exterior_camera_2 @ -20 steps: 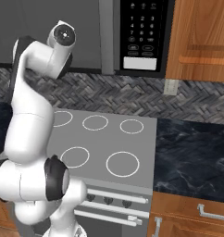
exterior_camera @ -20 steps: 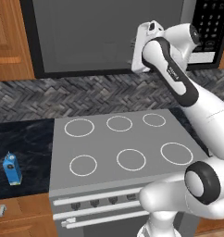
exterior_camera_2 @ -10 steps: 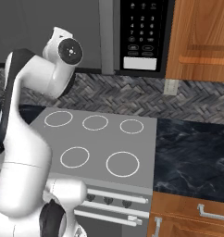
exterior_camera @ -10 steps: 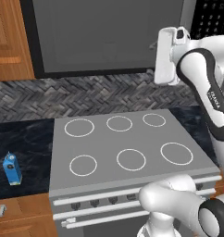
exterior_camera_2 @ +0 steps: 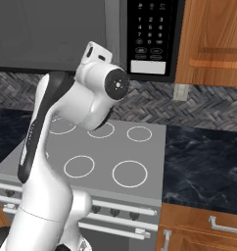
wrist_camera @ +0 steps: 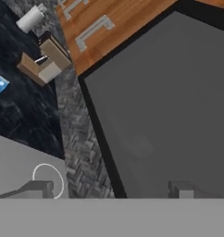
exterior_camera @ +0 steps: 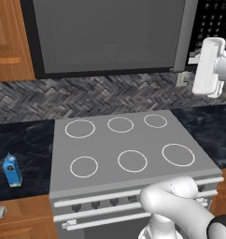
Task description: Place the microwavable item in the microwave. Then, close the microwave door and press the start button.
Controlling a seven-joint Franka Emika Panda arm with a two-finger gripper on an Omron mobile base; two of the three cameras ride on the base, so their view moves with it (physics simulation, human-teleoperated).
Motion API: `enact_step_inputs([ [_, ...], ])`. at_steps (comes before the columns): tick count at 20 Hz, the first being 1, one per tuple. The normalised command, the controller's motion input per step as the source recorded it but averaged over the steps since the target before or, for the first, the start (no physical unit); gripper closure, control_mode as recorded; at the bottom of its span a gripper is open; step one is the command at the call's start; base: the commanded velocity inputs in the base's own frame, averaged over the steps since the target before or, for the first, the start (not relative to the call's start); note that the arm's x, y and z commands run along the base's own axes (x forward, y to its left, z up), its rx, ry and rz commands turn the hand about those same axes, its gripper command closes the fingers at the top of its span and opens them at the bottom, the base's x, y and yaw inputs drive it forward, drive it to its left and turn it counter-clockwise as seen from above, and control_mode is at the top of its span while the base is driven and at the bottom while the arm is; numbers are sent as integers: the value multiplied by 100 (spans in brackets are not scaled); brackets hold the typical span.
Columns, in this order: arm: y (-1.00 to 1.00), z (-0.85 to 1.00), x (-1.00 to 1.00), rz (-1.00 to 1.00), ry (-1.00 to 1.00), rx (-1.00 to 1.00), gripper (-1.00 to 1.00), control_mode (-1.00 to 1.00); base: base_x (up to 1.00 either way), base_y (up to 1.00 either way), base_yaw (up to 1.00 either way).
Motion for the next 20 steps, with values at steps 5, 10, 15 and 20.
enact_step_inputs([
  [5,-100,1,0,-3,2,9,-100,-100,0,0,0],
  [10,-99,2,20,-4,5,8,-100,-100,0,0,0],
  [15,-69,9,39,-1,1,6,-100,-100,0,0,0],
  [20,-21,5,52,0,0,4,-100,-100,0,0,0],
])
